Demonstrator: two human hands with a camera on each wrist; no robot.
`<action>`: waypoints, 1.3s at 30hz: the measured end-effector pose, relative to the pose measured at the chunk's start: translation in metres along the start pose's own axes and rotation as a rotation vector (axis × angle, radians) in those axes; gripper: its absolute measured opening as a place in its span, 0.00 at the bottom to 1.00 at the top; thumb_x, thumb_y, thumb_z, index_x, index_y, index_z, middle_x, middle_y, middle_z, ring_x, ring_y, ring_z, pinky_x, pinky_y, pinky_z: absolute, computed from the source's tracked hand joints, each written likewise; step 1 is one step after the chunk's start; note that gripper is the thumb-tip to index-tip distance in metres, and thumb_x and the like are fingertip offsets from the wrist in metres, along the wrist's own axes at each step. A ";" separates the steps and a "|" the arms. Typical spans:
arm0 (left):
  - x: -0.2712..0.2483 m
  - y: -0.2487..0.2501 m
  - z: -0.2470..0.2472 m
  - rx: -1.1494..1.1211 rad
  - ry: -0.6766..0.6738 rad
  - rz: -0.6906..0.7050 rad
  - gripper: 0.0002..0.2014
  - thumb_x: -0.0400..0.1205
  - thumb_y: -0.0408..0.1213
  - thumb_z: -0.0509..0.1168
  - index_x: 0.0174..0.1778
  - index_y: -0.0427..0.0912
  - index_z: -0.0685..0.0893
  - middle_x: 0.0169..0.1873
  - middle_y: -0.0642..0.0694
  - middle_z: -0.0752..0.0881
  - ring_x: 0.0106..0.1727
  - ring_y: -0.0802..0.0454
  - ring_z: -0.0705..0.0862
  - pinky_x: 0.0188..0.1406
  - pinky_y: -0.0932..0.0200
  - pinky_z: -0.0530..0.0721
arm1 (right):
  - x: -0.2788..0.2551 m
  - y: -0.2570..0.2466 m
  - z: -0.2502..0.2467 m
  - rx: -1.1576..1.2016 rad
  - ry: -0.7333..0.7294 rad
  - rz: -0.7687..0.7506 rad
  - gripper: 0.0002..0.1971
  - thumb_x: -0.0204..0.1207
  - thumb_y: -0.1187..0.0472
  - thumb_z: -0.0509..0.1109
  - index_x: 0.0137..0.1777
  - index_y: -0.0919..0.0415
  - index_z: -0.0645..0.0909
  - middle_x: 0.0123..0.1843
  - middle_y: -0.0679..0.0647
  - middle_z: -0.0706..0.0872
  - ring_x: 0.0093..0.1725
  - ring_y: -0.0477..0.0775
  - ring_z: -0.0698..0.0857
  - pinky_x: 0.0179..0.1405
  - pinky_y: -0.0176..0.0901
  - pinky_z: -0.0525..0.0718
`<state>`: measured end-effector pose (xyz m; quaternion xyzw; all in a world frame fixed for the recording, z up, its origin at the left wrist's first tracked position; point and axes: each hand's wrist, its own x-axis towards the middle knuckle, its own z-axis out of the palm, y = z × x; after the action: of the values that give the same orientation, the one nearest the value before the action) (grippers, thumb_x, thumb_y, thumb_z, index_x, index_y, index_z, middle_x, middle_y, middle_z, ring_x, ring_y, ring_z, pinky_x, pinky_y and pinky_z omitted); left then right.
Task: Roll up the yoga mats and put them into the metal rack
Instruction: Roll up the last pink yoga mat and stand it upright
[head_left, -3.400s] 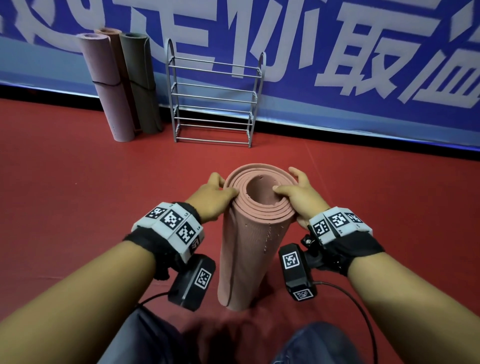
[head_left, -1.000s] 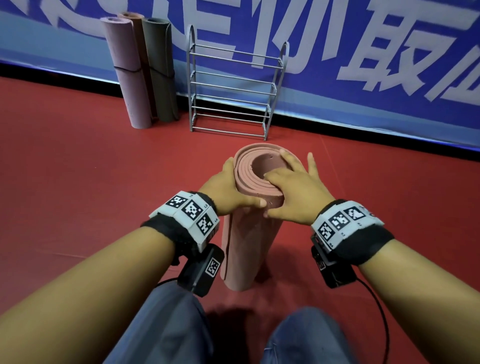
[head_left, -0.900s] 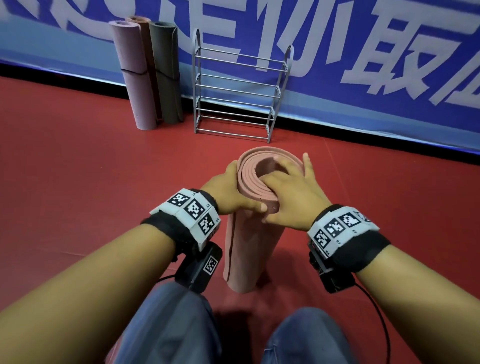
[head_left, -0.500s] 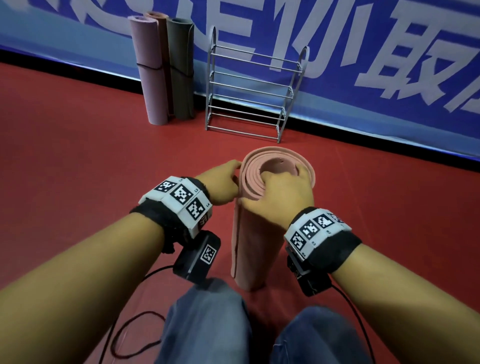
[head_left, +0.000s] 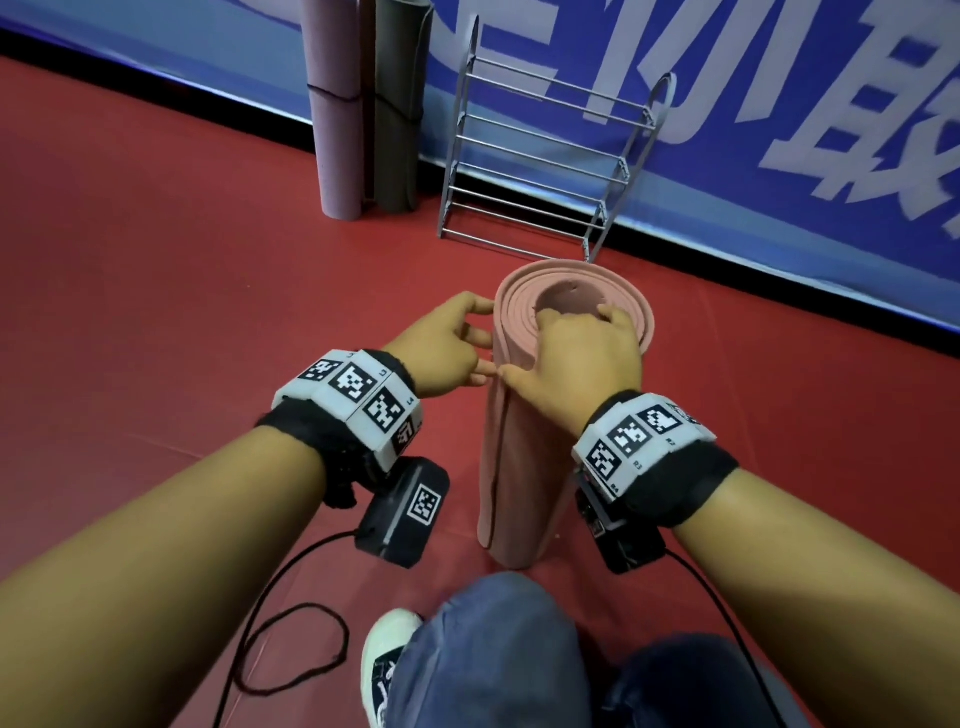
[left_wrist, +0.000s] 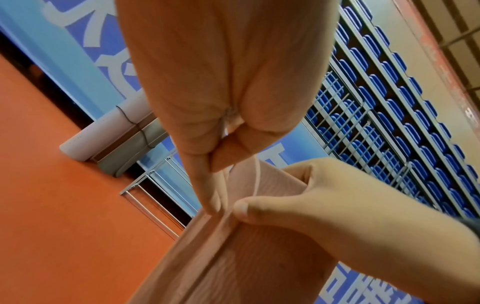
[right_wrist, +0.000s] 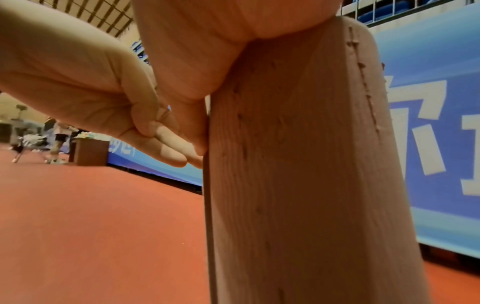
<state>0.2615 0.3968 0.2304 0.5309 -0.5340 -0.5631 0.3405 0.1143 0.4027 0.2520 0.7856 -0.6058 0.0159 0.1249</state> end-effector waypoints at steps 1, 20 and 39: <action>0.001 -0.001 -0.003 -0.007 -0.003 0.009 0.32 0.79 0.09 0.48 0.76 0.40 0.67 0.52 0.39 0.81 0.44 0.46 0.84 0.40 0.58 0.81 | 0.004 -0.001 0.001 0.001 0.012 -0.002 0.23 0.76 0.37 0.66 0.59 0.56 0.79 0.46 0.51 0.89 0.54 0.56 0.86 0.75 0.52 0.60; 0.051 -0.152 -0.072 0.313 0.476 -0.272 0.16 0.81 0.34 0.64 0.65 0.46 0.80 0.58 0.43 0.85 0.53 0.45 0.82 0.45 0.61 0.71 | 0.064 -0.068 0.113 -0.306 0.185 -0.590 0.14 0.50 0.68 0.81 0.30 0.56 0.79 0.24 0.49 0.78 0.28 0.56 0.79 0.57 0.51 0.64; 0.029 -0.381 -0.076 0.442 0.359 -0.711 0.15 0.80 0.33 0.64 0.63 0.42 0.82 0.61 0.40 0.85 0.63 0.39 0.81 0.52 0.57 0.73 | 0.017 -0.166 0.275 -0.448 0.119 -1.099 0.04 0.60 0.63 0.70 0.30 0.53 0.85 0.25 0.47 0.81 0.34 0.52 0.82 0.65 0.48 0.67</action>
<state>0.3985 0.4266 -0.1334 0.8304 -0.3584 -0.4166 0.0915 0.2430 0.3669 -0.0407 0.9362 -0.0911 -0.1353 0.3112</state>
